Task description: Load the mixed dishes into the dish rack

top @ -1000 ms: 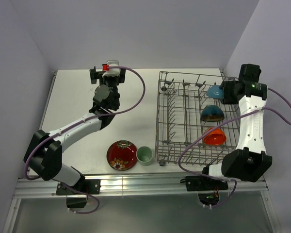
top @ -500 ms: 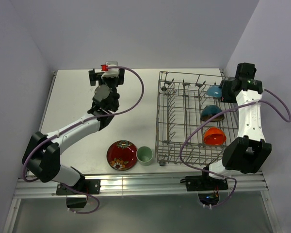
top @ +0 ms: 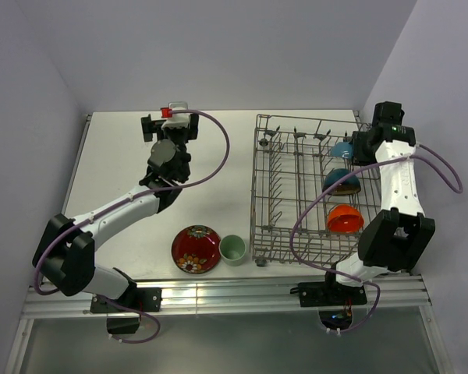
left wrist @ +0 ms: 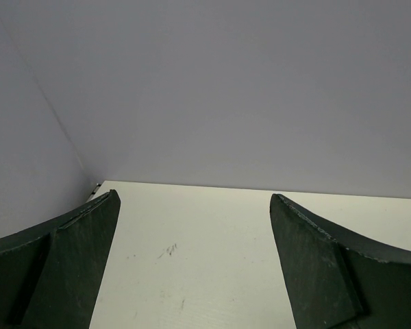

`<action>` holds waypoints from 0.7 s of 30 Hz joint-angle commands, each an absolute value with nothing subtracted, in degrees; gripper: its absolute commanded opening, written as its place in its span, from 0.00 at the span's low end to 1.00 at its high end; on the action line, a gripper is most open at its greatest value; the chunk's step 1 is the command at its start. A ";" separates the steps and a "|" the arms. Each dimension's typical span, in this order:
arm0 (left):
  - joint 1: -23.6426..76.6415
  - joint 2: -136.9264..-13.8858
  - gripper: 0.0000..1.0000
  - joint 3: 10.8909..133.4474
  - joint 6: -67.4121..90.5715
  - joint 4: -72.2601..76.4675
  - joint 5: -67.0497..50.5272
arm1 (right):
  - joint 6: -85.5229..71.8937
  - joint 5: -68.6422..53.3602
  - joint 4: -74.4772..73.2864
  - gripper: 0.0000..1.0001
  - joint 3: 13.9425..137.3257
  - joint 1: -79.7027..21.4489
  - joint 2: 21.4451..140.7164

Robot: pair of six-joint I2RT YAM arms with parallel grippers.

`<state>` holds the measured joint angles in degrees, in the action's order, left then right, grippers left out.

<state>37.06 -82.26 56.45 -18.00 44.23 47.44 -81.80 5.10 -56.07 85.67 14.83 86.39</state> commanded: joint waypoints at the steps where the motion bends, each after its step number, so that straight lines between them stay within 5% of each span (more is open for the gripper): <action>1: 37.00 -80.16 0.97 55.99 -17.23 45.35 47.55 | -83.23 7.65 -53.00 0.00 84.47 14.15 86.66; 21: 35.86 -80.42 0.97 54.49 -15.91 43.34 47.02 | -77.44 12.04 -58.70 0.00 98.08 13.27 99.05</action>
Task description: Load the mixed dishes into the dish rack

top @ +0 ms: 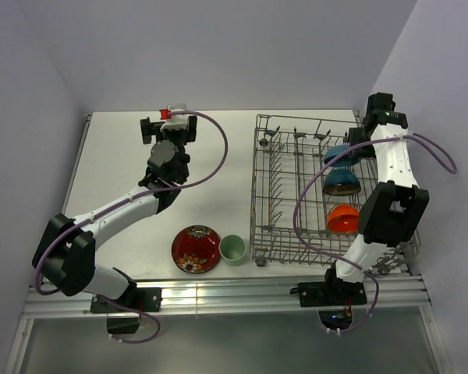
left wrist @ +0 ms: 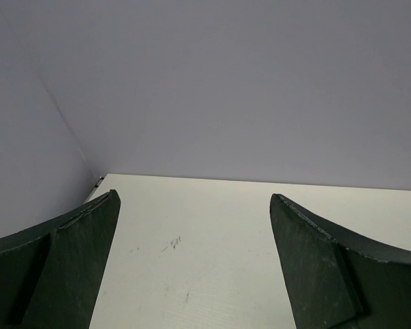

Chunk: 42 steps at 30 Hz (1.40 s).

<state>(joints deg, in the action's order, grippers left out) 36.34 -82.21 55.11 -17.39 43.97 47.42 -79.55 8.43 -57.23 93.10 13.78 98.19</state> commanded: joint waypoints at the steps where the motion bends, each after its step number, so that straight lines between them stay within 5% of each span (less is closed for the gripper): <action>1: 35.86 -80.42 0.97 54.49 -15.30 42.90 47.02 | -77.26 12.04 -59.23 0.00 98.61 13.27 100.10; 10: 35.68 -80.59 0.97 55.54 -11.35 37.71 46.84 | -72.87 13.18 -59.50 0.22 101.77 11.87 102.57; 13: 35.60 -81.21 0.88 59.57 -6.88 29.90 45.71 | -69.35 13.45 -56.26 0.27 102.39 10.55 100.20; 25: 35.42 -84.55 0.77 82.31 34.31 -20.00 42.29 | -50.55 8.08 -61.78 0.42 118.92 -1.65 95.37; 36: 31.82 -91.32 0.65 101.68 51.25 -60.36 18.48 | -40.70 1.93 -55.20 0.45 87.99 -16.52 64.53; 42: 33.92 -80.53 0.63 87.23 51.59 -62.23 3.88 | -36.48 1.76 -57.04 0.48 88.58 -16.44 60.82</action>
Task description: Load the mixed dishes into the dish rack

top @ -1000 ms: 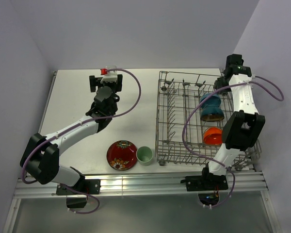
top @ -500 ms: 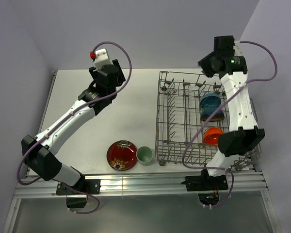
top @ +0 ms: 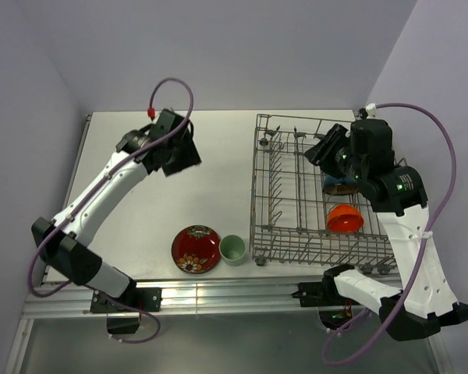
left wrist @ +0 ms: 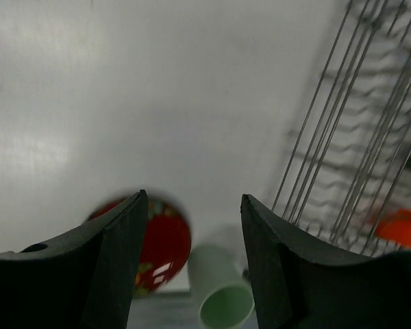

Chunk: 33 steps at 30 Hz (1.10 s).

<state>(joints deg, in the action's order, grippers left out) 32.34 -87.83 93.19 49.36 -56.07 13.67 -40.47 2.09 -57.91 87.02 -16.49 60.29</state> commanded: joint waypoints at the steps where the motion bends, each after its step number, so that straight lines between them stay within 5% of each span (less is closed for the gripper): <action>1: 34.27 -78.94 0.62 85.01 51.77 -61.70 2.91 | -36.13 1.84 -57.56 0.48 89.03 -16.44 61.34; 6: 39.28 -70.32 0.61 71.21 52.82 -51.69 -5.36 | -35.51 1.58 -57.83 0.49 89.65 -16.35 62.05; 33: 48.87 -77.60 0.60 61.44 45.44 -45.97 -10.90 | -39.46 0.44 -59.15 0.50 84.73 -15.12 56.16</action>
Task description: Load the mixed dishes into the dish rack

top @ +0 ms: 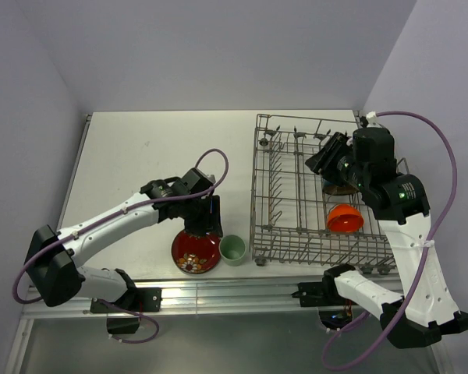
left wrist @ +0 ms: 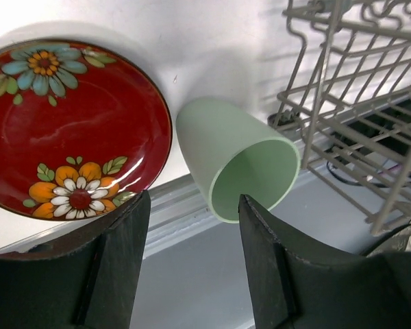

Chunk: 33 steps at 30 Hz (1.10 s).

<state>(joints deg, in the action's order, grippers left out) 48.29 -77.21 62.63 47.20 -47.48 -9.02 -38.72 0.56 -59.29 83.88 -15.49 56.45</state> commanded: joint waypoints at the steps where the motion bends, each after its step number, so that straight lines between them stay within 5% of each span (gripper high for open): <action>1: 49.04 -77.87 0.59 61.00 45.35 -45.62 -11.59 | -39.72 0.35 -59.06 0.50 84.73 -15.12 56.25; 11: 52.03 -81.56 0.52 56.43 45.44 -42.02 -13.88 | -39.99 -1.85 -58.27 0.50 84.29 -15.20 56.78; 15: 52.12 -82.61 0.28 57.04 45.26 -41.48 -13.71 | -39.20 -1.14 -58.71 0.50 84.73 -15.12 56.43; 17: 52.12 -83.23 0.23 57.92 45.00 -41.40 -13.71 | -38.59 -0.79 -58.89 0.50 84.90 -15.12 56.51; 20: 52.12 -83.06 0.00 59.85 44.65 -43.40 -11.53 | -38.15 -0.70 -58.80 0.50 84.73 -15.12 56.60; 33: 46.68 -76.20 0.00 86.71 56.06 -74.59 21.94 | -35.42 -9.65 -55.46 0.50 85.07 -15.12 59.76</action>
<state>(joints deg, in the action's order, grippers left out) 49.69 -79.22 78.15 51.48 -64.86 8.71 -37.34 -4.71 -58.78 83.88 -15.49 57.98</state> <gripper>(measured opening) 0.053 0.500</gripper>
